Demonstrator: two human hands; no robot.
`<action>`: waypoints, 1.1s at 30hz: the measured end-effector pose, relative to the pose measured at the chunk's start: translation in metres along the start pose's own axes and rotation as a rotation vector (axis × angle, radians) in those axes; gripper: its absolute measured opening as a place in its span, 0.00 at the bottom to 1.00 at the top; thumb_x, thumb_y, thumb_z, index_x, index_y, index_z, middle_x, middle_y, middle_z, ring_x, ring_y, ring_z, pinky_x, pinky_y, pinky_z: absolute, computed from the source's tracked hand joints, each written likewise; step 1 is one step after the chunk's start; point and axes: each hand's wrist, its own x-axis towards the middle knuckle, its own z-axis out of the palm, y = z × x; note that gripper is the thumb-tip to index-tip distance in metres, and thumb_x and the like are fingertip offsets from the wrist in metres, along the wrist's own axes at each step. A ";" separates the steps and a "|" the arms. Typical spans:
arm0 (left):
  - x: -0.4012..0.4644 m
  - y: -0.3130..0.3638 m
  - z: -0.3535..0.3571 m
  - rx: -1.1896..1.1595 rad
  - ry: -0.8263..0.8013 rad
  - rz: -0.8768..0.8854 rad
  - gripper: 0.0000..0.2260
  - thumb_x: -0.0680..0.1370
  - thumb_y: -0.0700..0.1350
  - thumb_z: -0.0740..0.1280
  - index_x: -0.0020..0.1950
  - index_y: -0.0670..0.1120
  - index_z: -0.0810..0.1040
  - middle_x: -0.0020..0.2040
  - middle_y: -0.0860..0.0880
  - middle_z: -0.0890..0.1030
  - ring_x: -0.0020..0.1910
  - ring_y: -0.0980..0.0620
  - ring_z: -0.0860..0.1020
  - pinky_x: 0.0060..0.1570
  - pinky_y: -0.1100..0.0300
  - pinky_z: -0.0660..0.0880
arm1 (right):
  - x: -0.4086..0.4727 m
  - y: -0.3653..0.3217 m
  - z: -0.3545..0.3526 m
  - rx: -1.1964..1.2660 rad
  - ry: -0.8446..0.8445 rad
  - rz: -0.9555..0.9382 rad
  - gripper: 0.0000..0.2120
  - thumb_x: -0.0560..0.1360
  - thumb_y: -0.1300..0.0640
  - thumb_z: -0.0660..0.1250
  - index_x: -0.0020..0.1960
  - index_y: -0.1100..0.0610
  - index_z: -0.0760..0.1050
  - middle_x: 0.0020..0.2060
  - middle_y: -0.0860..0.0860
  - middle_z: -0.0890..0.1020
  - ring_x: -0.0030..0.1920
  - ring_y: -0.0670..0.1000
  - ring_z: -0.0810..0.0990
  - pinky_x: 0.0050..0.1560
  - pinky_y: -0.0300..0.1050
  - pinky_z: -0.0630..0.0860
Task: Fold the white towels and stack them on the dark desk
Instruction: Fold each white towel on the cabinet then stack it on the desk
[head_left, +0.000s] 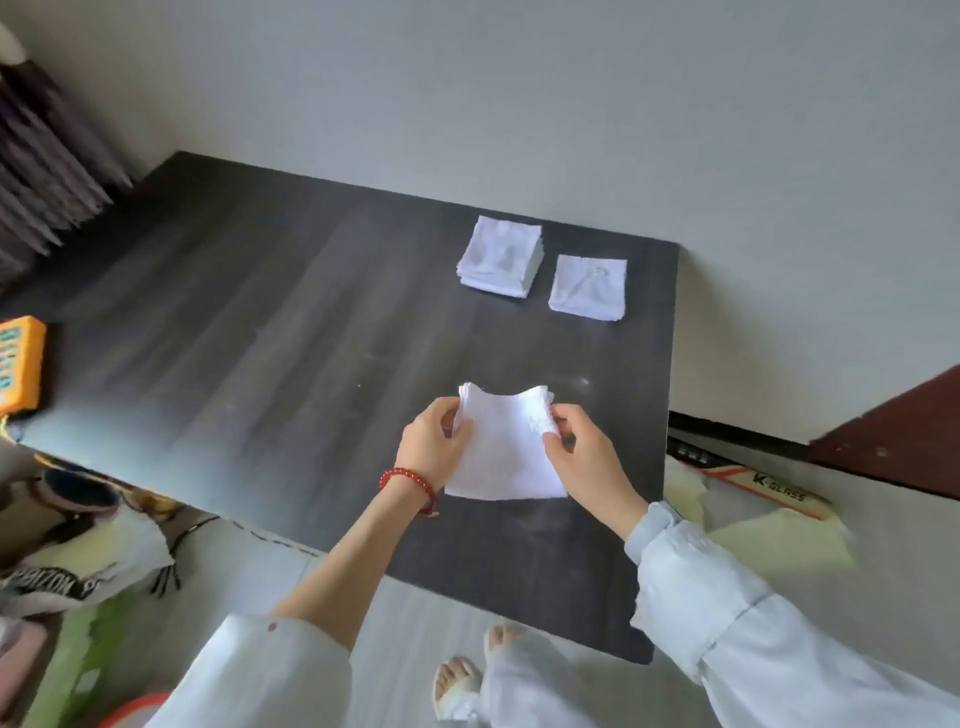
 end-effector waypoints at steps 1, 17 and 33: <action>0.020 0.008 0.005 0.013 -0.038 0.022 0.11 0.75 0.42 0.63 0.57 0.47 0.76 0.47 0.53 0.79 0.48 0.52 0.76 0.47 0.62 0.71 | 0.016 0.001 -0.006 -0.002 0.030 0.019 0.13 0.77 0.58 0.58 0.62 0.55 0.69 0.48 0.46 0.76 0.49 0.50 0.75 0.51 0.44 0.72; 0.311 0.118 0.126 0.116 -0.087 0.103 0.11 0.80 0.48 0.56 0.57 0.46 0.74 0.41 0.50 0.76 0.41 0.49 0.74 0.42 0.58 0.72 | 0.290 0.058 -0.101 -0.089 0.377 0.161 0.13 0.78 0.60 0.56 0.61 0.57 0.70 0.45 0.47 0.75 0.46 0.52 0.76 0.48 0.51 0.74; 0.352 0.102 0.179 0.483 -0.081 0.152 0.19 0.80 0.46 0.56 0.70 0.43 0.61 0.63 0.43 0.69 0.55 0.44 0.74 0.46 0.53 0.71 | 0.342 0.110 -0.081 -0.474 0.470 0.207 0.21 0.76 0.61 0.61 0.68 0.57 0.63 0.58 0.56 0.73 0.50 0.57 0.77 0.43 0.53 0.78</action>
